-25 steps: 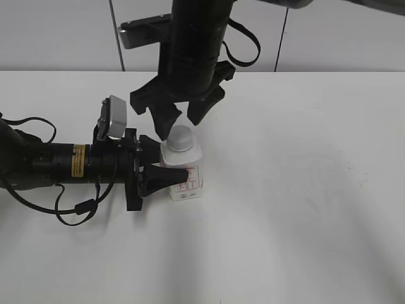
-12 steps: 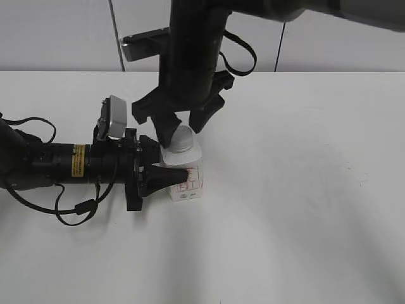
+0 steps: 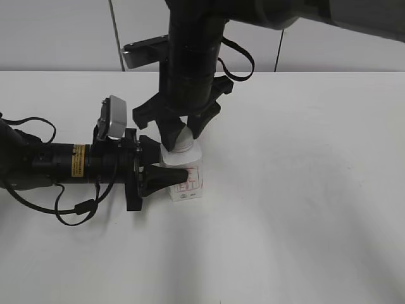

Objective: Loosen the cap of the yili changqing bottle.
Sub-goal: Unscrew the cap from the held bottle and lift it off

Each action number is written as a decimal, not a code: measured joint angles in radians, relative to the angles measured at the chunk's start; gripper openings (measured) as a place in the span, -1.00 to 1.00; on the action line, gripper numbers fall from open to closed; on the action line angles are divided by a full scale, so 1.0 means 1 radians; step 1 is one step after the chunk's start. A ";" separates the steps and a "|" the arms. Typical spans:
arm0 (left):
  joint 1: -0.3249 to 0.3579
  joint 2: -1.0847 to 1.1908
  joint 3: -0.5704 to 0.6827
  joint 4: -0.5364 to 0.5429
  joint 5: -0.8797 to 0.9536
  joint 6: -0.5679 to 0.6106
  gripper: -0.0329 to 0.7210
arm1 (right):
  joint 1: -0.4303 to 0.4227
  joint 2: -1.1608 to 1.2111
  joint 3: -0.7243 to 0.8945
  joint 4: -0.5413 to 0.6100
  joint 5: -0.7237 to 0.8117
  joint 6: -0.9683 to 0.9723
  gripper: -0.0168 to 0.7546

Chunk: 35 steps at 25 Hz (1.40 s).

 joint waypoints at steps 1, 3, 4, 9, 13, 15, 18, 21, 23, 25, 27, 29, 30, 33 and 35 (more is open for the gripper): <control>0.000 0.000 0.000 0.000 0.000 0.000 0.00 | 0.000 0.000 0.000 0.000 0.000 -0.003 0.05; 0.000 0.000 0.000 0.000 0.000 0.000 0.00 | 0.000 0.000 0.000 0.000 0.001 -0.042 0.05; 0.000 0.000 0.000 0.000 0.000 0.000 0.00 | 0.000 0.000 -0.001 0.000 0.001 -0.089 0.05; 0.000 0.000 0.000 0.001 0.000 0.000 0.00 | 0.000 0.000 -0.003 -0.003 0.001 -0.485 0.05; 0.000 0.000 0.000 0.001 0.000 0.000 0.00 | 0.000 0.000 -0.006 -0.003 0.001 -0.775 0.05; 0.000 0.000 0.000 0.001 0.000 0.000 0.00 | 0.000 0.000 -0.006 -0.005 0.001 -0.823 0.05; 0.000 0.000 0.000 0.001 0.000 0.000 0.00 | 0.000 0.000 -0.017 -0.006 0.006 -0.842 0.05; 0.000 0.000 0.000 0.001 0.000 -0.001 0.00 | 0.000 -0.008 -0.027 -0.003 0.007 -0.846 0.05; 0.000 0.000 0.000 0.001 0.000 -0.001 0.00 | 0.000 -0.023 -0.029 -0.003 0.007 -0.839 0.05; 0.000 0.000 0.000 0.001 0.000 -0.001 0.00 | 0.000 -0.048 -0.029 -0.002 0.006 -0.802 0.05; 0.000 0.000 0.000 0.001 0.000 -0.001 0.00 | 0.000 -0.069 -0.029 -0.004 0.006 -0.734 0.05; 0.000 0.000 0.000 0.002 0.000 -0.001 0.00 | 0.000 -0.089 -0.029 -0.016 0.006 -0.595 0.05; 0.000 0.000 0.000 0.002 0.000 -0.001 0.00 | 0.000 -0.094 -0.029 -0.027 0.006 -0.503 0.05; 0.000 0.000 0.000 0.002 0.001 -0.001 0.00 | -0.009 -0.102 -0.029 -0.053 0.006 -0.175 0.05; 0.000 0.000 0.000 0.002 0.001 -0.001 0.00 | -0.021 -0.102 -0.029 -0.061 0.006 -0.057 0.05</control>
